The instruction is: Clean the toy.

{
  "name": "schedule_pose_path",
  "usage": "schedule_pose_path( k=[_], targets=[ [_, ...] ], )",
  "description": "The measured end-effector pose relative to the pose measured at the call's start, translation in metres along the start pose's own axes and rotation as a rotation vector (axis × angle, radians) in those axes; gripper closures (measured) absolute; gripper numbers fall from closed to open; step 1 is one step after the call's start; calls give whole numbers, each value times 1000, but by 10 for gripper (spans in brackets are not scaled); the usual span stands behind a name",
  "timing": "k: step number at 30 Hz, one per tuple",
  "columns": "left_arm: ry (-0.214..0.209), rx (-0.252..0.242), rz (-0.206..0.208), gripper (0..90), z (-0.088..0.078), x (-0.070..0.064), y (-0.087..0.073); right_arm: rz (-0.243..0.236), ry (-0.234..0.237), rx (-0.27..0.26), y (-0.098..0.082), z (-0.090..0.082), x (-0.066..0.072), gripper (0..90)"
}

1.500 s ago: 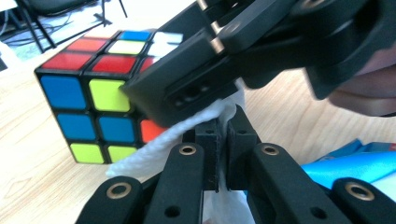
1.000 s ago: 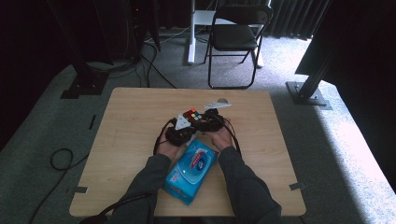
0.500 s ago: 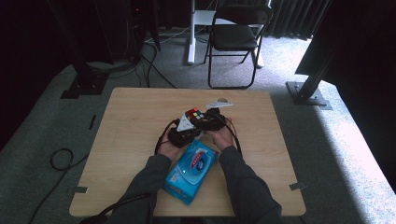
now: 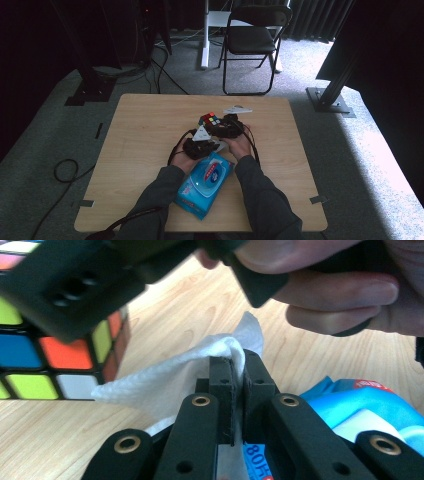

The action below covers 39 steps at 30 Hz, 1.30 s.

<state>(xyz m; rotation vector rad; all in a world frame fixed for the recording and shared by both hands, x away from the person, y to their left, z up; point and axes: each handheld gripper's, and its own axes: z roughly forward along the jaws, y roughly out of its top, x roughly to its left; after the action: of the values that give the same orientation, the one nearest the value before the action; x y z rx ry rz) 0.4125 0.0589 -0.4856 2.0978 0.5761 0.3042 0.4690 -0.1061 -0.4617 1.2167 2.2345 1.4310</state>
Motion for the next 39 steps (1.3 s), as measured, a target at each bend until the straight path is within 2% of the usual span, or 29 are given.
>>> schedule_pose_path(
  k=[4,8,15,17,20,22,26,32,39],
  targets=[
    [-27,-2,17,866,1,-2,2,-9,8,1,2,1,3,343],
    [-21,-3,20,866,1,-2,2,-14,11,12,2,3,3,343],
    [39,-15,-14,865,-4,5,0,-18,8,28,-3,4,1,343],
    [75,-22,-32,865,-8,9,-2,-14,6,28,-3,3,0,343],
    [104,-32,-52,865,-10,12,-3,-14,6,31,-4,3,0,343],
    [109,-37,-59,865,-11,13,-4,-13,4,31,-4,3,-1,343],
    [146,-51,-76,865,-14,16,-5,-10,4,37,-6,4,0,343],
    [166,-64,-91,865,-15,16,-6,-7,10,37,-7,6,2,343],
    [163,-69,-93,862,-13,15,-6,-4,19,34,-7,7,5,343]
  ],
)
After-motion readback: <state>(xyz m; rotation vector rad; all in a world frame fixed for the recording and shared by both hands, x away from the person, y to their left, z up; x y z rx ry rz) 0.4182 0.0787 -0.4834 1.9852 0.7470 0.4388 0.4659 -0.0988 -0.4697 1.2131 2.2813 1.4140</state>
